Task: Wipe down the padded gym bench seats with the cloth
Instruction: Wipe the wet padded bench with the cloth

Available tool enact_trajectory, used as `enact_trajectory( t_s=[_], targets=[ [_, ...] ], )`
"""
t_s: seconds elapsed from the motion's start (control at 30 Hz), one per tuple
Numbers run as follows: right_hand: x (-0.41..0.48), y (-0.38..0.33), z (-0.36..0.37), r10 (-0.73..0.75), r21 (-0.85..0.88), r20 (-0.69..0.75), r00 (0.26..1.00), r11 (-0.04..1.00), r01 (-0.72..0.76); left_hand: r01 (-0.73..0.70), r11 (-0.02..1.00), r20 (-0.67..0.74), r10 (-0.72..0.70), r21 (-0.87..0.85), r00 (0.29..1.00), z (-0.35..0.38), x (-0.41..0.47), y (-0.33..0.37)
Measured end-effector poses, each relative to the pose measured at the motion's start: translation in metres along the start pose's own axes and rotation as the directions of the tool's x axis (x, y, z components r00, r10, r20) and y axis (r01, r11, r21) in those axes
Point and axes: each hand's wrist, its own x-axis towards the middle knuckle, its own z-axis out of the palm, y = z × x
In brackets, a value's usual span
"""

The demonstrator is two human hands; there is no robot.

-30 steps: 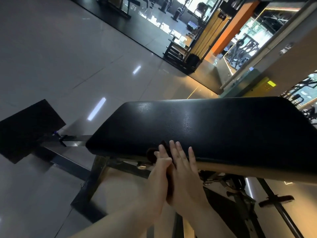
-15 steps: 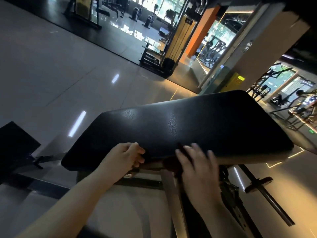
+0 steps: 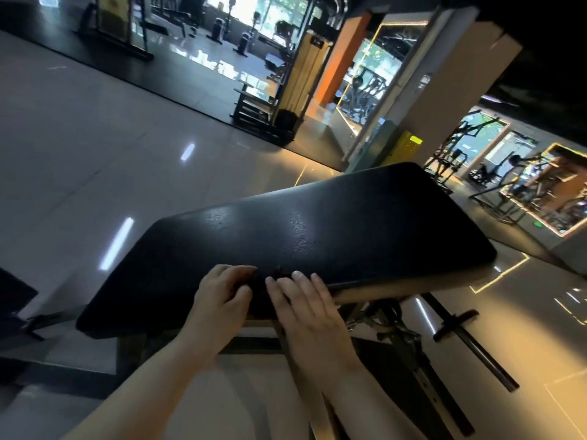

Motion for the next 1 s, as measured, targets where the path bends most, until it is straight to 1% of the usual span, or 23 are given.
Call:
enact_trajectory(
  t_s=[0.03,0.07,0.13,0.17,0.27,0.33,0.43,0.47,0.53,0.6,0.63,0.7,0.73,0.77,0.8,0.87,0.93,1.0],
  targets=[
    [-0.005,0.014,-0.004,0.047,-0.002,-0.023,0.999,0.999,-0.047,-0.008,1.0,0.0,0.008,-0.009,1.0,0.002,0.002,0.002],
    [-0.01,0.029,-0.009,0.124,-0.002,-0.046,0.991,0.992,-0.125,-0.009,1.0,0.0,0.009,-0.021,1.0,0.003,0.003,0.003],
    [-0.023,0.056,-0.02,0.299,0.0,-0.079,0.951,0.954,-0.3,0.001,0.998,0.007,0.0,-0.067,1.0,0.003,0.004,-0.001],
    [-0.028,0.063,-0.024,0.365,0.007,-0.089,0.927,0.931,-0.366,0.009,0.996,0.015,-0.008,-0.089,1.0,0.0,0.005,-0.005],
    [-0.027,0.055,-0.023,0.455,0.07,-0.062,0.888,0.89,-0.451,0.042,0.993,0.021,-0.04,-0.11,0.999,-0.009,0.008,-0.018],
    [-0.018,0.032,-0.015,0.429,0.105,-0.032,0.903,0.9,-0.423,0.047,0.99,-0.025,-0.05,-0.132,0.998,-0.008,0.007,-0.025],
    [0.006,-0.008,-0.005,0.291,0.049,-0.015,0.957,0.956,-0.29,-0.047,0.996,-0.116,0.038,-0.074,0.992,0.001,0.005,-0.033],
    [0.016,-0.022,-0.004,0.254,0.056,-0.019,0.967,0.966,-0.252,-0.071,0.995,-0.132,0.061,-0.07,0.989,0.003,0.005,-0.035],
    [0.034,-0.05,-0.003,0.187,0.092,0.012,0.982,0.978,-0.187,-0.082,0.989,-0.177,0.06,-0.12,0.982,0.005,0.006,-0.038],
    [0.048,-0.071,-0.001,0.142,0.131,0.084,0.986,0.98,-0.153,-0.075,0.979,-0.217,0.033,-0.189,0.976,0.004,0.006,-0.041],
    [0.051,-0.074,0.0,0.125,0.153,0.1,0.987,0.978,-0.139,-0.056,0.974,-0.22,0.007,-0.22,0.976,0.003,0.005,-0.041],
    [0.049,-0.065,0.003,0.061,0.176,0.085,0.994,0.982,-0.075,-0.048,0.963,-0.203,-0.008,-0.267,0.979,0.002,0.005,-0.042],
    [0.044,-0.054,0.002,0.022,0.166,0.076,0.997,0.985,-0.035,-0.072,0.966,-0.213,0.018,-0.25,0.977,0.002,0.006,-0.044],
    [0.037,-0.042,0.002,-0.005,0.154,0.073,0.997,0.988,-0.007,-0.108,0.975,-0.23,0.062,-0.194,0.971,0.002,0.008,-0.045],
    [0.028,-0.028,0.0,-0.007,0.146,0.072,0.997,0.989,-0.004,-0.146,0.979,-0.231,0.111,-0.14,0.967,0.003,0.009,-0.048],
    [0.01,-0.004,-0.007,0.058,0.127,0.05,0.997,0.99,-0.064,-0.179,0.983,-0.204,0.167,-0.041,0.965,0.008,0.007,-0.052],
    [-0.005,0.017,-0.017,0.179,0.109,0.029,0.983,0.977,-0.181,-0.164,0.986,-0.206,0.168,0.034,0.964,0.014,0.002,-0.049],
    [-0.012,0.03,-0.024,0.295,0.084,0.003,0.956,0.952,-0.294,-0.142,0.988,-0.243,0.154,0.068,0.958,0.018,-0.001,-0.043]
  ],
)
